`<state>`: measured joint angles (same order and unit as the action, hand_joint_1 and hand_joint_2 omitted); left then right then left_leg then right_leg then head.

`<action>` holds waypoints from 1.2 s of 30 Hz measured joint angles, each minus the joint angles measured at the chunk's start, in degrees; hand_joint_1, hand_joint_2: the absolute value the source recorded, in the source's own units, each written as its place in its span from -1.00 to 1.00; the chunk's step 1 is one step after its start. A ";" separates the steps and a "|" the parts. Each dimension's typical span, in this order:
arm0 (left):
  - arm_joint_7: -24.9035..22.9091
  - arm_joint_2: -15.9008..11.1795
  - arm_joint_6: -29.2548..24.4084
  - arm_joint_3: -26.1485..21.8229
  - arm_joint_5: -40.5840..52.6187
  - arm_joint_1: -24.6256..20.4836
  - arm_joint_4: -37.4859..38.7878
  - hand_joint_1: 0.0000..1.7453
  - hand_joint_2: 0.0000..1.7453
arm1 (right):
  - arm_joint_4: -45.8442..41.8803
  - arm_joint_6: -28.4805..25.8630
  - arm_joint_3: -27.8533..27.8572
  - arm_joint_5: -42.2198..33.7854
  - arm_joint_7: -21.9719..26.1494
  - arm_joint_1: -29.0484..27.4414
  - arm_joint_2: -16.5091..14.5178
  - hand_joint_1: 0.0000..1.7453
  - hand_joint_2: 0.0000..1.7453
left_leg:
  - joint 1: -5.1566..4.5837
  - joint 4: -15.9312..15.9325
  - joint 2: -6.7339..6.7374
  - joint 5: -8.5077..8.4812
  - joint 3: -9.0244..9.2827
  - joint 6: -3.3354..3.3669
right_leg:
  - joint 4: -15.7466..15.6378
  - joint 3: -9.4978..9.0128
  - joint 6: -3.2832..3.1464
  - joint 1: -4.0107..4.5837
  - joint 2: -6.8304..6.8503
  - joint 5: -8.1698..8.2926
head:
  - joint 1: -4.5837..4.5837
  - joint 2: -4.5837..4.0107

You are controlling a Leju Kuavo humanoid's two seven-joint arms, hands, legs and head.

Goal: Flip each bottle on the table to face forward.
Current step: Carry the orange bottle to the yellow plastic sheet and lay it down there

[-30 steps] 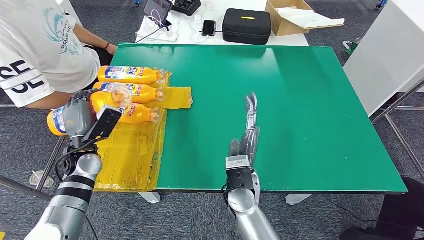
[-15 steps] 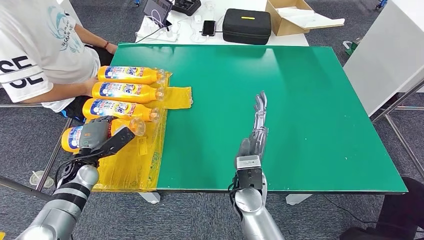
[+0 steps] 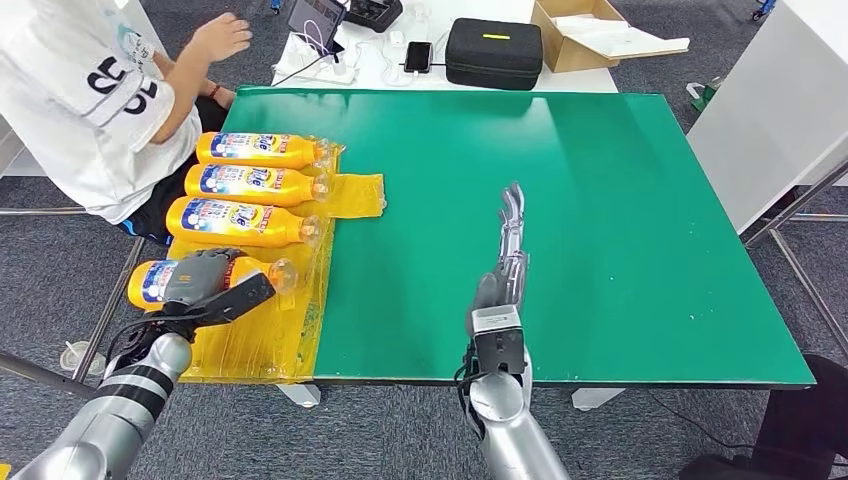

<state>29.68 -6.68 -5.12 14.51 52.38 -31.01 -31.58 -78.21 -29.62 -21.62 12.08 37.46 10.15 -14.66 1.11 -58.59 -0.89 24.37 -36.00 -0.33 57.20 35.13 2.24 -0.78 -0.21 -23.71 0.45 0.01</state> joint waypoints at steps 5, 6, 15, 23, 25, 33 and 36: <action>1.87 -0.87 2.18 2.88 1.06 -0.56 1.29 -1.00 -1.00 | 1.74 1.30 -0.40 -0.35 -0.14 0.84 -0.01 -1.00 -1.00 | 0.00 0.00 -0.02 -0.01 0.01 0.00 | 0.00 -0.02 0.00 0.00 0.01 0.00 | 0.00 -0.01; 2.22 -1.01 2.80 3.46 1.09 -0.63 1.50 -1.00 -1.00 | 2.09 1.52 -0.51 -0.41 -0.17 1.00 -0.01 -1.00 -1.00 | 0.00 0.00 -0.01 -0.01 0.01 0.00 | 0.00 -0.02 0.00 0.00 0.01 0.00 | 0.01 -0.01; 5.47 -2.12 6.66 7.15 -1.51 -1.13 1.92 -1.00 -1.00 | 4.68 2.64 -1.07 -0.72 -0.26 1.89 -0.08 -1.00 -1.00 | -0.01 0.00 -0.06 0.00 0.01 0.00 | 0.00 -0.04 0.00 -0.01 0.04 0.00 | 0.00 -0.01; 8.04 -2.80 9.62 8.08 -5.55 -1.02 1.39 -1.00 -1.00 | 6.21 2.76 -1.11 -0.95 -0.26 2.21 -0.11 -1.00 -1.00 | 0.00 0.00 -0.05 -0.02 0.05 0.00 | 0.00 -0.08 0.00 -0.01 0.04 0.00 | -0.01 -0.01; 8.20 -2.98 9.87 8.14 -5.84 -0.96 1.16 -1.00 -1.00 | 6.47 2.78 -1.11 -0.99 -0.26 2.24 -0.12 -1.00 -1.00 | 0.00 0.00 -0.05 -0.02 0.05 0.00 | 0.00 -0.09 0.00 0.00 0.03 0.00 | -0.01 -0.01; 9.82 -4.01 13.44 8.78 -10.64 -0.32 -0.54 -1.00 -1.00 | 7.37 2.90 -1.11 -1.27 -0.25 2.39 -0.25 -1.00 -1.00 | 0.00 0.00 -0.04 -0.01 0.05 -0.01 | 0.01 -0.09 0.00 -0.01 0.03 0.00 | 0.00 -0.01; 10.39 -4.71 15.02 8.73 -19.03 1.69 -4.05 -1.00 -1.00 | 7.76 2.99 -1.11 -1.50 -0.14 2.55 -0.26 -1.00 -1.00 | -0.01 0.00 -0.03 -0.01 0.06 -0.01 | 0.00 -0.06 0.00 -0.01 0.02 0.00 | 0.00 -0.01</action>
<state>40.07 -11.39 9.90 23.24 33.35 -29.32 -35.63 -70.45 -26.63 -22.73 10.57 37.32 12.70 -14.92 1.11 -58.58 -0.91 24.36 -35.94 -0.34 57.20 35.07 2.24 -0.79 -0.19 -23.71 0.45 0.00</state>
